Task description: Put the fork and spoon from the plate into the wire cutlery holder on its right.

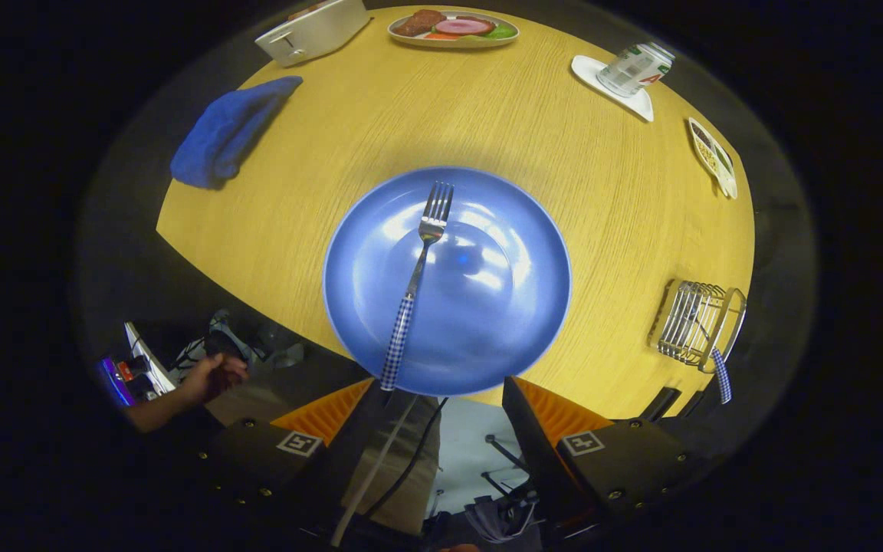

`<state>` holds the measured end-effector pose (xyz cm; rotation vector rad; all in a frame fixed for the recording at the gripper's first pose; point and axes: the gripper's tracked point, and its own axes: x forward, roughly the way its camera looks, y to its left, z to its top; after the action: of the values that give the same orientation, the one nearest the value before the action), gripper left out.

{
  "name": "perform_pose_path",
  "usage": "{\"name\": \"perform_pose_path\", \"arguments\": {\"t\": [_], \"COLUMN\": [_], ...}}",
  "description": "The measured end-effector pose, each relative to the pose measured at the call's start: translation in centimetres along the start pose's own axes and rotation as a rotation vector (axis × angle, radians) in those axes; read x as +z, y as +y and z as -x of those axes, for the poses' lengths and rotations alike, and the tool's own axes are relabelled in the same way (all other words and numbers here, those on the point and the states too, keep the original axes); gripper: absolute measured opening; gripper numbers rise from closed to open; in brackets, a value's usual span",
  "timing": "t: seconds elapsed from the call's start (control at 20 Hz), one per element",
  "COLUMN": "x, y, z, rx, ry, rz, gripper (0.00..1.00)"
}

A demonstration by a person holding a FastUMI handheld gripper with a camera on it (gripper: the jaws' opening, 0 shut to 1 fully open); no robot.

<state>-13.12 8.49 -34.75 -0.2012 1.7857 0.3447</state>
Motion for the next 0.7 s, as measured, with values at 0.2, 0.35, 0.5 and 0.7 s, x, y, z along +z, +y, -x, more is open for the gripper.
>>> {"name": "perform_pose_path", "arguments": {"t": [0.2,0.35,0.5,0.7], "x": [0.4,1.4,1.6,1.3], "y": [0.6,2.0,2.4,2.3], "z": [-2.0,-3.0,-4.2,-5.4], "rx": [0.015,0.053,0.065,0.068], "ry": [0.023,0.023,0.036,0.068], "rz": [-0.044,-0.089,-0.116,-0.119], "gripper": [0.98,0.98,0.98,0.97]}}
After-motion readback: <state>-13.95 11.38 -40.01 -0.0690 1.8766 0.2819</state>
